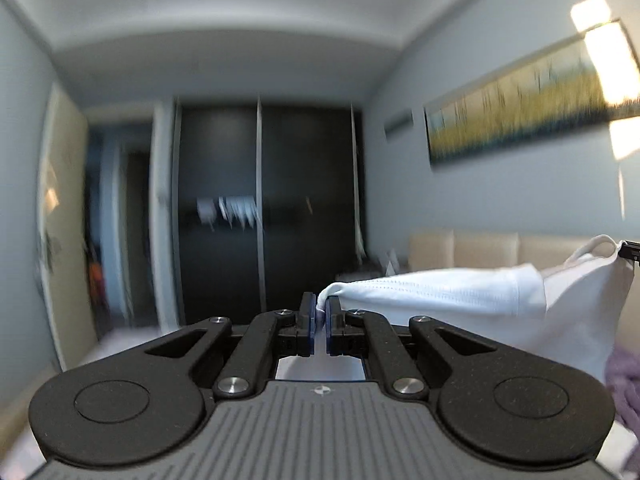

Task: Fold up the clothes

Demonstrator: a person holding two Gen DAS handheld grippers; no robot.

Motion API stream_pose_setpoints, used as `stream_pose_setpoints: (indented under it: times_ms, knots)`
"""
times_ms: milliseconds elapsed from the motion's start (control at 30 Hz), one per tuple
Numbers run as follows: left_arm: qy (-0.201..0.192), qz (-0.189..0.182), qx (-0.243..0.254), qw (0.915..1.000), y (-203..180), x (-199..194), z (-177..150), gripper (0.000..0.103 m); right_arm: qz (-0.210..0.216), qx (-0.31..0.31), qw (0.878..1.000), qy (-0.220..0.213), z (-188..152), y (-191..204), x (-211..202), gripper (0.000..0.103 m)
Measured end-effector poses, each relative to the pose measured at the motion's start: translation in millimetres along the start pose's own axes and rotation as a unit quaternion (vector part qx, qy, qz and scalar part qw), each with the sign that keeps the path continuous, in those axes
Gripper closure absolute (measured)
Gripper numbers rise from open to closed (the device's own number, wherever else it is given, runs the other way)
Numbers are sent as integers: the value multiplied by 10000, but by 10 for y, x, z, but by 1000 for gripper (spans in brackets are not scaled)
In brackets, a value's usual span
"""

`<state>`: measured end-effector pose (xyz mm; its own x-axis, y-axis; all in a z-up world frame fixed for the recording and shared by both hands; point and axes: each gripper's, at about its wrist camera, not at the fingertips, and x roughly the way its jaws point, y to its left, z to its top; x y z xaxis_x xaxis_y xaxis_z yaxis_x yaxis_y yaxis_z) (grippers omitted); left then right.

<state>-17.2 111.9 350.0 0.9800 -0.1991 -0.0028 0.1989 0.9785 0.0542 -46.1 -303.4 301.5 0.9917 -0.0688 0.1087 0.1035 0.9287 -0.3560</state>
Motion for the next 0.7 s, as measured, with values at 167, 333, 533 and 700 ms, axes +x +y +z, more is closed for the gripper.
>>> stream_pose_setpoints:
  times_ms: [167,333,533,700]
  knots:
    - [-654,219,-29,9976,65,-555,620,100,253,45,9979,-596,637,-11,-363,100]
    - [-277,271,228,9990,-13,-766,687,100,337,321,9954,-839,867,-153,-621,101]
    - [-589,668,390,9953,-46,-1074,588,100,347,421,9948,-863,906,-248,-730,101]
    - [-426,693,416,9958,-20,-1092,521,100,284,188,9941,-1029,840,-144,-834,101]
